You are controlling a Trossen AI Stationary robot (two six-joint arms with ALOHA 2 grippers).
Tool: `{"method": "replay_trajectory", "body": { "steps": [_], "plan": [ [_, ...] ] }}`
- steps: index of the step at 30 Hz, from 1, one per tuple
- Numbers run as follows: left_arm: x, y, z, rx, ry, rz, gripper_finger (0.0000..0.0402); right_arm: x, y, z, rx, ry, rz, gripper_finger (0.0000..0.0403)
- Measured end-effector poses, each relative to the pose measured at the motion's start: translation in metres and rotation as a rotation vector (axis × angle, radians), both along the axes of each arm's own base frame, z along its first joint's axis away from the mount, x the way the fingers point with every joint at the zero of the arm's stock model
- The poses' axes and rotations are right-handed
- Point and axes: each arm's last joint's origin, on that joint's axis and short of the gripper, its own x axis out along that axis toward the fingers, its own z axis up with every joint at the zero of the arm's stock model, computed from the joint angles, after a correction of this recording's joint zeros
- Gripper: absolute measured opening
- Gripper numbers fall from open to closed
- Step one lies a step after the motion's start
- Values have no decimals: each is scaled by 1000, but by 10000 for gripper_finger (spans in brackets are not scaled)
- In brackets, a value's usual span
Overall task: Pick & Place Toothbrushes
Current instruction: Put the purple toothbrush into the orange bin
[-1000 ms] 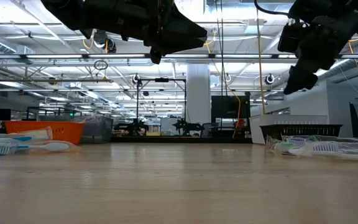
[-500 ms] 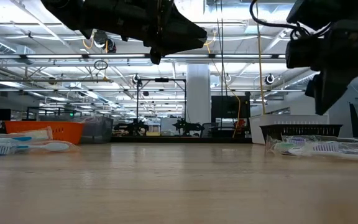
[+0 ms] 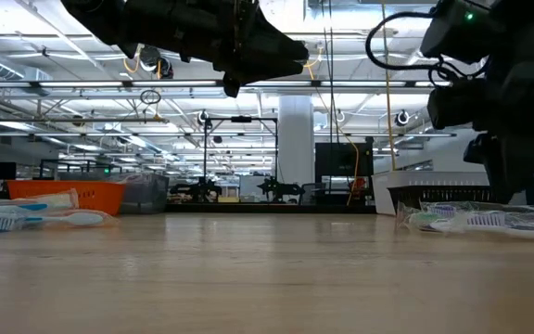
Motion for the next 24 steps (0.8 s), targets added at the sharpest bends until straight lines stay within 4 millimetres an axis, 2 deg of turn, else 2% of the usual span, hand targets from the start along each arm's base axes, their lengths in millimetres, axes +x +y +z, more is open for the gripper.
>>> {"method": "replay_trajectory", "body": {
  "steps": [20, 24],
  "plan": [
    [0, 0, 0, 0, 1, 0, 141, 2, 0, -14, -29, 65, -4, 159],
    [0, 0, 0, 0, 0, 0, 141, 0, -1, -18, -43, 85, -16, 141]
  ]
}}
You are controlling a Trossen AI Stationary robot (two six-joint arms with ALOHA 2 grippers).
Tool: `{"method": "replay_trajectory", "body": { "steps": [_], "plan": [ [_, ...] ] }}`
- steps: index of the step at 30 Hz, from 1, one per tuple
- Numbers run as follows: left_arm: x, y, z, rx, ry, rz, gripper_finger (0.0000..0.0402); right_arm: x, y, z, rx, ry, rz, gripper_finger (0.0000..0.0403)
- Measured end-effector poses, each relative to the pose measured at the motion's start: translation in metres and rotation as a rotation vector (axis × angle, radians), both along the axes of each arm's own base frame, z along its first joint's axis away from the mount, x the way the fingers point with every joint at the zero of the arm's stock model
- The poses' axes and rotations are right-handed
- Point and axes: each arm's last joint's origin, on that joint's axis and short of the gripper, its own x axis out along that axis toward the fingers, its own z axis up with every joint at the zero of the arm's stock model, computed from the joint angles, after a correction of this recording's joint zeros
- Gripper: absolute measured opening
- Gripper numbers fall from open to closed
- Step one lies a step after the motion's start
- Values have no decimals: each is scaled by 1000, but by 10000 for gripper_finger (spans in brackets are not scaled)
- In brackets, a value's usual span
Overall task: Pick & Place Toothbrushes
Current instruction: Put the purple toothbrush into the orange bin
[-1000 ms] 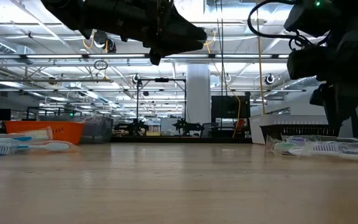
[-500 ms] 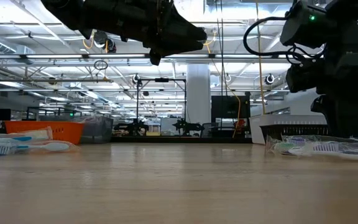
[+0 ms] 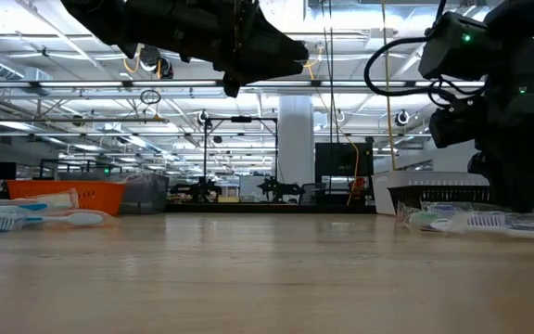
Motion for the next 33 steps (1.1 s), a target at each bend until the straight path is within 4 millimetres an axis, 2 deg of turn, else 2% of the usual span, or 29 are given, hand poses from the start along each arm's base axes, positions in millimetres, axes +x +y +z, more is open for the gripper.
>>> {"method": "replay_trajectory", "body": {
  "steps": [3, 6, 8, 17, 23, 26, 29, 33],
  "plan": [
    [0, 0, 0, 0, 0, 0, 141, 0, 0, 1, -15, -12, 2, 97],
    [0, 0, 0, 0, 0, 0, 141, 3, 0, 2, -12, -46, 7, 33],
    [0, 0, 0, 0, 0, 0, 141, 4, 0, 4, -13, -70, 22, 12],
    [0, 0, 1, 0, -6, 1, 141, 22, 1, 32, -27, -166, 53, 2],
    [0, 0, 1, -3, -8, 1, 141, 40, 0, 58, -148, -323, 62, 0],
    [0, 0, 1, -5, -8, 1, 141, 52, -1, 69, -200, -465, 64, 0],
    [0, 0, 2, -7, -22, 2, 141, 60, 0, 77, -229, -600, 108, 0],
    [1, 0, 7, -10, -69, 1, 141, 65, -2, 85, -325, -690, 98, 0]
  ]
}}
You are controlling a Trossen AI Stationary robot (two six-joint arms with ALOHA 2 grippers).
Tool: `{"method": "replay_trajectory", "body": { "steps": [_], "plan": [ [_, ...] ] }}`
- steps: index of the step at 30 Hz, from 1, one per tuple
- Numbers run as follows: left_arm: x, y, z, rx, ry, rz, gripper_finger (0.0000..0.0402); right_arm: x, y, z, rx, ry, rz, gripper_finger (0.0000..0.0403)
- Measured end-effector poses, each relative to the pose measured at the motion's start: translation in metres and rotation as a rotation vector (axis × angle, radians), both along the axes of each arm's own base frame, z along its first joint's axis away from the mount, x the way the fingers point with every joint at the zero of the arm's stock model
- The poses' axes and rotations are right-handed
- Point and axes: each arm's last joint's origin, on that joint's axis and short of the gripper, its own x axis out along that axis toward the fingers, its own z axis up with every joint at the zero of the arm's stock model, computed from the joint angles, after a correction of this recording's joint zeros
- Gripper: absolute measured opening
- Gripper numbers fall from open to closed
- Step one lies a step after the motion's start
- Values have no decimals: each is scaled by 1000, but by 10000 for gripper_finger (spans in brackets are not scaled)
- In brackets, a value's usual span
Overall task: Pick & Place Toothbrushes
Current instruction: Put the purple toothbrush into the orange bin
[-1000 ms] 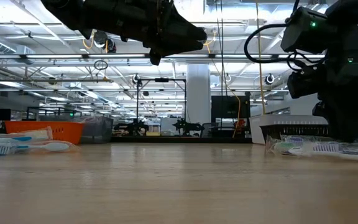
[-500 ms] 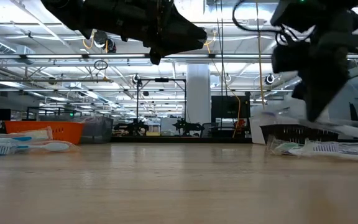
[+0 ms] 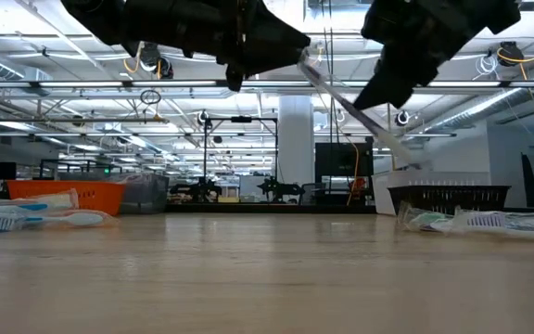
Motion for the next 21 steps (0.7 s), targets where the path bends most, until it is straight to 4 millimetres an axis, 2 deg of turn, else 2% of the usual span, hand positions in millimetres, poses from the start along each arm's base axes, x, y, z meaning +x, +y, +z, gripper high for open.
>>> {"method": "replay_trajectory", "body": {
  "steps": [4, 21],
  "plan": [
    [0, 0, 5, 2, -53, 2, 141, 1, -2, 6, -57, -61, -50, 0],
    [1, 6, 7, 61, -72, 82, 141, -5, 1, 28, -65, -205, 37, 1]
  ]
}}
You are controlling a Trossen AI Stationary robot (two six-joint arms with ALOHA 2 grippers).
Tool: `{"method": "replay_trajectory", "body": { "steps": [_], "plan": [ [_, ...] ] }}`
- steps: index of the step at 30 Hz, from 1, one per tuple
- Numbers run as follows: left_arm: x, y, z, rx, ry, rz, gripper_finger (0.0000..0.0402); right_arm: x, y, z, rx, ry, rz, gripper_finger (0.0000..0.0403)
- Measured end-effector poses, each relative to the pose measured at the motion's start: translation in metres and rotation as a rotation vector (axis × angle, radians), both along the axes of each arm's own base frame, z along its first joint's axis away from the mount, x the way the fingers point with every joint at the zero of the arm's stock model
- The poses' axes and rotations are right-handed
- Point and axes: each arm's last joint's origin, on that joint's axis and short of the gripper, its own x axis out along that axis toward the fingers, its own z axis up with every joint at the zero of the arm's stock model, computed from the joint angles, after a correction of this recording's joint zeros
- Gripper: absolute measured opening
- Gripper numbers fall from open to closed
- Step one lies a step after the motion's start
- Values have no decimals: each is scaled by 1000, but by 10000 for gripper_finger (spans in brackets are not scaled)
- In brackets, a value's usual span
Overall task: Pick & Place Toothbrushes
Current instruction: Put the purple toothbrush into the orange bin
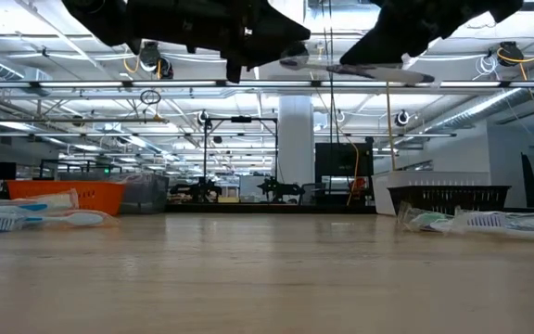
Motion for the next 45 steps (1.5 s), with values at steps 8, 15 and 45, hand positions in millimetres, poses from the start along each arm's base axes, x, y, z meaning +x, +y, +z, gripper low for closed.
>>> {"method": "replay_trajectory", "body": {
  "steps": [8, 15, 45],
  "plan": [
    [0, 8, 1, -8, -14, 26, 141, -2, 8, 1, -3, -3, 35, 1],
    [0, 8, 5, -12, -49, 23, 141, -3, 11, 2, -58, -7, -12, 0],
    [-1, 3, 19, -67, -206, -45, 120, 16, 2, 22, -215, -288, -99, 0]
  ]
}}
